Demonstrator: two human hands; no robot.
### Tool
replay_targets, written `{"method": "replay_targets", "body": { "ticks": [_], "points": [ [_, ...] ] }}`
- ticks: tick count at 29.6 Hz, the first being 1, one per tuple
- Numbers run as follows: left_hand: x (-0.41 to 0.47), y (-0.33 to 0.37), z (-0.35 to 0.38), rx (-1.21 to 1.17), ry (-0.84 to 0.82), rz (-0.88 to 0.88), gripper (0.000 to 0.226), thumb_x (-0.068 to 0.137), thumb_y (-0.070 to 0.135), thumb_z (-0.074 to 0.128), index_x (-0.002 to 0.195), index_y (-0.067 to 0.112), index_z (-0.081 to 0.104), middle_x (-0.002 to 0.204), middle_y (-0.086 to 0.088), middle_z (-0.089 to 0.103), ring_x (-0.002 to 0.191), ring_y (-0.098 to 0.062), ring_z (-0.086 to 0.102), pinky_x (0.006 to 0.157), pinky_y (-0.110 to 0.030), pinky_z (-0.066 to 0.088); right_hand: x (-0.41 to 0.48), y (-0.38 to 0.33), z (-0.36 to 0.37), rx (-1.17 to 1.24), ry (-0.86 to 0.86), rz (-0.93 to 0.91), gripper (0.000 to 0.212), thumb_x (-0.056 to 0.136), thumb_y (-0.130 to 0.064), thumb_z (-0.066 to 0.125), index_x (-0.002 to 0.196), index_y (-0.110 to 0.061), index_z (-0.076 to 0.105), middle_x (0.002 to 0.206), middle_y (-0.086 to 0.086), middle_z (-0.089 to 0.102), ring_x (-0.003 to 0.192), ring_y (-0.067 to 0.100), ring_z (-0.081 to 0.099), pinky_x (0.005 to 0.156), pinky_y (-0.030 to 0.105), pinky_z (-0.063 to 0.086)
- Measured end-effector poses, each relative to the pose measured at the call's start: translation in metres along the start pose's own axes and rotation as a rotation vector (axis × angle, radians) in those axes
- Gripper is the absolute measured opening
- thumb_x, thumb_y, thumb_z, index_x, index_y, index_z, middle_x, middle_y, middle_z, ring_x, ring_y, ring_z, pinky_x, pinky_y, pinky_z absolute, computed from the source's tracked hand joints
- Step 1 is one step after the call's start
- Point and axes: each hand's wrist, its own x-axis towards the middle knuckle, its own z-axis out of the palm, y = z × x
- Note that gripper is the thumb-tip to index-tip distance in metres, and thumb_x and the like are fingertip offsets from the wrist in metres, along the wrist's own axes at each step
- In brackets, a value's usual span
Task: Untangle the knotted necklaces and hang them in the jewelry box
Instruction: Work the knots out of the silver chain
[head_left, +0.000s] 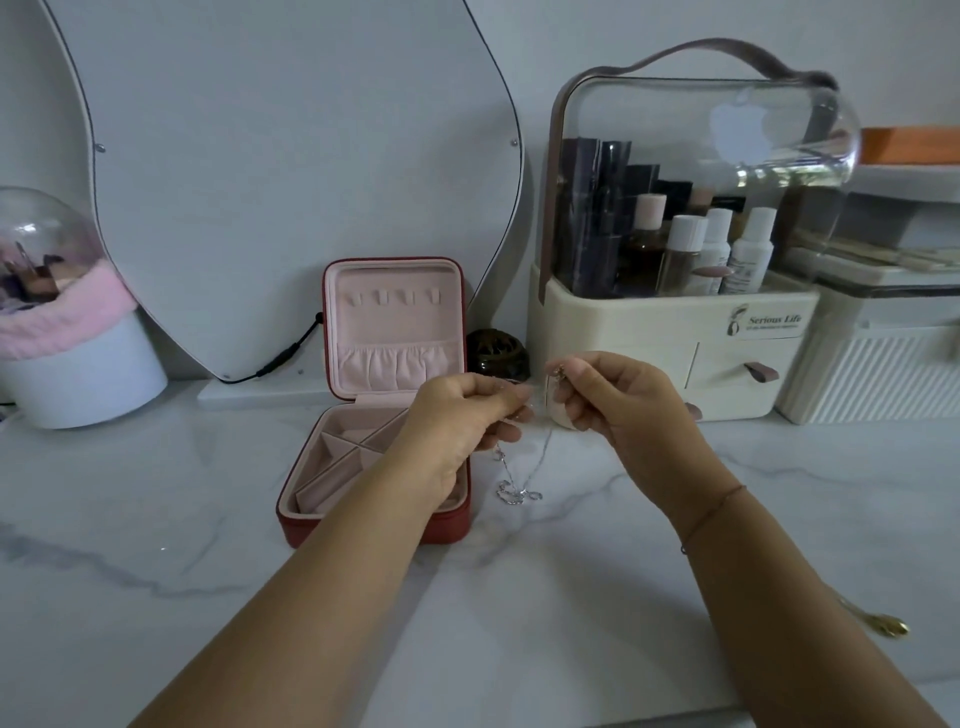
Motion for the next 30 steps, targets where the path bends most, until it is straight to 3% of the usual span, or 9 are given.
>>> {"method": "replay_targets", "body": {
  "ticks": [4, 7, 10, 12, 18, 24, 30],
  "points": [
    [0.003, -0.003, 0.000, 0.206, 0.174, 0.132, 0.021, 0.085, 0.034, 0.068, 0.084, 0.014, 0.063, 0.072, 0.001, 0.062, 0.066, -0.011, 0.056, 0.062, -0.021, 0.045, 0.000, 0.001, 0.000, -0.045, -0.006, 0.002, 0.018, 0.094, -0.014, 0.055, 0.090, -0.011, 0.072, 0.062, 0.000, 0.057, 0.057, 0.009, 0.046, 0.056, 0.018, 0.041],
    [-0.001, 0.001, 0.002, 0.067, -0.031, 0.139, 0.013, 0.089, 0.031, 0.063, 0.087, 0.019, 0.069, 0.083, -0.002, 0.070, 0.083, -0.014, 0.063, 0.080, -0.027, 0.049, 0.000, 0.001, 0.000, -0.114, -0.001, -0.026, 0.017, 0.094, -0.016, 0.057, 0.091, -0.013, 0.073, 0.055, 0.000, 0.047, 0.054, 0.008, 0.040, 0.054, 0.015, 0.038],
    [-0.006, 0.002, 0.006, -0.018, -0.216, 0.091, 0.008, 0.085, 0.023, 0.067, 0.089, 0.021, 0.073, 0.086, 0.000, 0.074, 0.088, -0.013, 0.067, 0.088, -0.029, 0.049, -0.001, -0.001, -0.001, -0.096, 0.003, -0.021, 0.017, 0.094, -0.014, 0.056, 0.092, -0.012, 0.073, 0.053, -0.004, 0.050, 0.052, 0.004, 0.042, 0.054, 0.013, 0.037],
    [-0.006, -0.001, 0.008, -0.016, -0.222, 0.080, 0.008, 0.083, 0.019, 0.069, 0.089, 0.019, 0.074, 0.082, 0.001, 0.074, 0.083, -0.010, 0.066, 0.086, -0.028, 0.048, -0.002, -0.002, 0.000, -0.104, -0.008, -0.022, 0.017, 0.093, -0.014, 0.056, 0.095, -0.009, 0.072, 0.053, -0.010, 0.055, 0.052, 0.001, 0.046, 0.056, 0.013, 0.040],
    [-0.005, -0.002, 0.009, -0.049, -0.156, 0.100, 0.009, 0.087, 0.020, 0.066, 0.086, 0.020, 0.075, 0.083, -0.001, 0.074, 0.082, -0.010, 0.067, 0.081, -0.027, 0.048, -0.001, 0.000, 0.000, -0.074, -0.021, -0.007, 0.018, 0.093, -0.018, 0.056, 0.094, -0.015, 0.074, 0.063, 0.009, 0.049, 0.060, 0.013, 0.042, 0.059, 0.021, 0.039],
    [-0.002, -0.001, 0.008, -0.119, -0.038, 0.088, 0.012, 0.081, 0.014, 0.070, 0.074, 0.023, 0.074, 0.076, -0.001, 0.073, 0.075, -0.011, 0.066, 0.074, -0.026, 0.047, -0.002, 0.001, 0.002, 0.065, -0.084, 0.043, 0.015, 0.091, -0.001, 0.056, 0.095, -0.008, 0.069, 0.066, 0.001, 0.065, 0.063, 0.007, 0.059, 0.061, 0.018, 0.051],
    [0.000, -0.001, 0.007, -0.159, -0.095, 0.009, 0.013, 0.082, 0.010, 0.067, 0.075, 0.021, 0.070, 0.076, 0.000, 0.069, 0.074, -0.013, 0.062, 0.071, -0.027, 0.048, -0.004, -0.001, 0.002, 0.086, -0.102, 0.064, 0.013, 0.086, 0.001, 0.062, 0.093, -0.008, 0.068, 0.067, -0.001, 0.067, 0.061, 0.008, 0.058, 0.063, 0.019, 0.050]
  ]
}}
